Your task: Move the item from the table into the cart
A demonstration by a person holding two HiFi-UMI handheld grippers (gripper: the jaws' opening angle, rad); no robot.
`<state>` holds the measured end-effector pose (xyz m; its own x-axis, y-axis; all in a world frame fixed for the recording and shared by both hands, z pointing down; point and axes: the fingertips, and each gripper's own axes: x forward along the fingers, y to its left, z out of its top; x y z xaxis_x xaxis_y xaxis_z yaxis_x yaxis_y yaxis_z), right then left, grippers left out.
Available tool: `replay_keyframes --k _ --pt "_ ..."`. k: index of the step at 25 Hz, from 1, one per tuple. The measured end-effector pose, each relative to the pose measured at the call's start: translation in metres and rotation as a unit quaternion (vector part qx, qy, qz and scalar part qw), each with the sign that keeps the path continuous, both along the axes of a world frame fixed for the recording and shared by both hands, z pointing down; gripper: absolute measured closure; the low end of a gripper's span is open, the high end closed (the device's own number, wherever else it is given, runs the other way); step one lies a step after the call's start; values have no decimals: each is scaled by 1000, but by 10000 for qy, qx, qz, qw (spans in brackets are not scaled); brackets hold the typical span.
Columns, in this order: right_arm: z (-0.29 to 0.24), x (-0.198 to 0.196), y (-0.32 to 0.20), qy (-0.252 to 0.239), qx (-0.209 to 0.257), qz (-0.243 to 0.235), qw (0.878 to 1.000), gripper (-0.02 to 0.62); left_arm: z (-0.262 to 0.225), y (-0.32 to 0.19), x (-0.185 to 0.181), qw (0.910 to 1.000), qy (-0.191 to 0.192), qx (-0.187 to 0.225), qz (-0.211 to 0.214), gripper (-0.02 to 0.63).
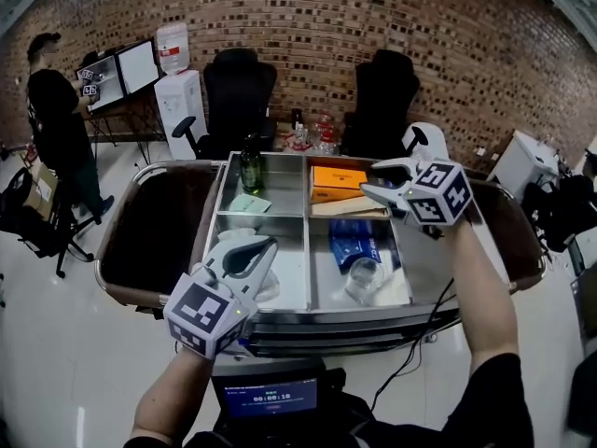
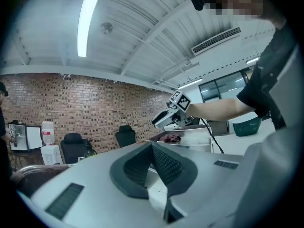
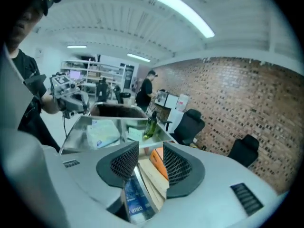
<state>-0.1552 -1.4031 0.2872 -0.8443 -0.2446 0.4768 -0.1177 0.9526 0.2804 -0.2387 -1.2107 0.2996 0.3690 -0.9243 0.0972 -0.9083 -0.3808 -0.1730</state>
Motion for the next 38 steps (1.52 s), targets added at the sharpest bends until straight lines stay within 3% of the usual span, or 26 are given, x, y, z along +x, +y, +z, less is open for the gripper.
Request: replay_keyframes --k 3,6,12,16,24,27,30,34,38 --pt "-34 17 28 -995 314 549 9930 449 -10 9 0 9994 -213 279 -30 604" --pt "-53 37 61 -1843 408 1061 9763 449 -16 20 0 9992 -36 393 86 604" --pt "-40 66 120 -2669 294 1918 9440 449 -14 32 -15 9986 254 425 174 604" --pt "-19 75 151 -2778 279 2195 9348 449 -11 37 -8 9986 218 406 275 604" --pt "-2 102 209 -3177 199 2470 9152 453 -19 61 19 9982 299 516 50 604" --pt "0 116 221 -3446 175 2665 9000 595 -11 68 25 9984 388 408 23 604" --pt "0 130 230 -3618 196 2801 8890 595 -1 71 33 9989 394 251 48 604" --pt "1 143 235 -3642 381 3008 8806 595 0 71 41 9990 353 268 45 604" --pt "7 143 235 -3568 392 3027 8829 595 8 71 43 9988 444 213 -19 604"
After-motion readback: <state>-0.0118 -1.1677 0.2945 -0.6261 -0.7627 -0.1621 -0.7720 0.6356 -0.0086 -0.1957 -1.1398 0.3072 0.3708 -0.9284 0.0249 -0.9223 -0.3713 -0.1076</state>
